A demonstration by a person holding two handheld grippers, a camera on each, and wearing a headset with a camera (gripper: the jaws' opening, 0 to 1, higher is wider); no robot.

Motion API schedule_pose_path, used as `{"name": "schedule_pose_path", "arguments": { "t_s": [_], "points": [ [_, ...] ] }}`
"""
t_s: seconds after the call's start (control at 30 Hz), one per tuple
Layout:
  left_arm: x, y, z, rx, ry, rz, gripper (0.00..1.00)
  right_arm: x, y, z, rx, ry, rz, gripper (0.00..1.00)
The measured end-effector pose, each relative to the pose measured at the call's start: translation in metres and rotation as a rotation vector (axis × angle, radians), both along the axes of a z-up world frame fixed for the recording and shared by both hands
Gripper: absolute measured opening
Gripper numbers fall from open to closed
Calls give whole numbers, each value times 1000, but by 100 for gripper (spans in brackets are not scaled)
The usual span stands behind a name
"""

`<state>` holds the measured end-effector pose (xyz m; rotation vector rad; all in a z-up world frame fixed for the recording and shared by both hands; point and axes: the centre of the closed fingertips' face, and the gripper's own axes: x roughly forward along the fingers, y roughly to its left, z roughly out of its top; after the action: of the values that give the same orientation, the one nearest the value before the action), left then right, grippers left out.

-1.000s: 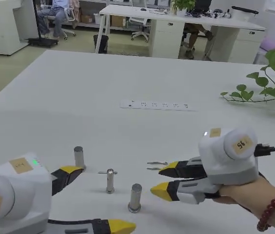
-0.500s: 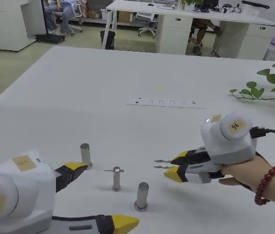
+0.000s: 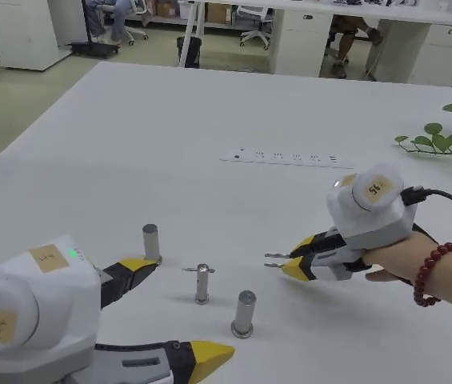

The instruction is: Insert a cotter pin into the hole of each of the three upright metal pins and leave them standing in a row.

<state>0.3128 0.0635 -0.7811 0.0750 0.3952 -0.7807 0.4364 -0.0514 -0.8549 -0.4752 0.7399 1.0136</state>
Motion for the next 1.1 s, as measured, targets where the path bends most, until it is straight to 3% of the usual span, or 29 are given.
{"name": "schedule_pose_path", "arguments": {
  "t_s": [0.53,0.83,1.1],
  "points": [
    [-1,1,-3,-6,16,7,76,6,-4,-12,-67,36,48,14],
    [-2,1,-3,-2,19,4,75,-3,0,-11,-103,74,88,10],
    [-3,0,-3,0,29,-1,74,-5,0,-11,-180,48,156,5]
  ]
}}
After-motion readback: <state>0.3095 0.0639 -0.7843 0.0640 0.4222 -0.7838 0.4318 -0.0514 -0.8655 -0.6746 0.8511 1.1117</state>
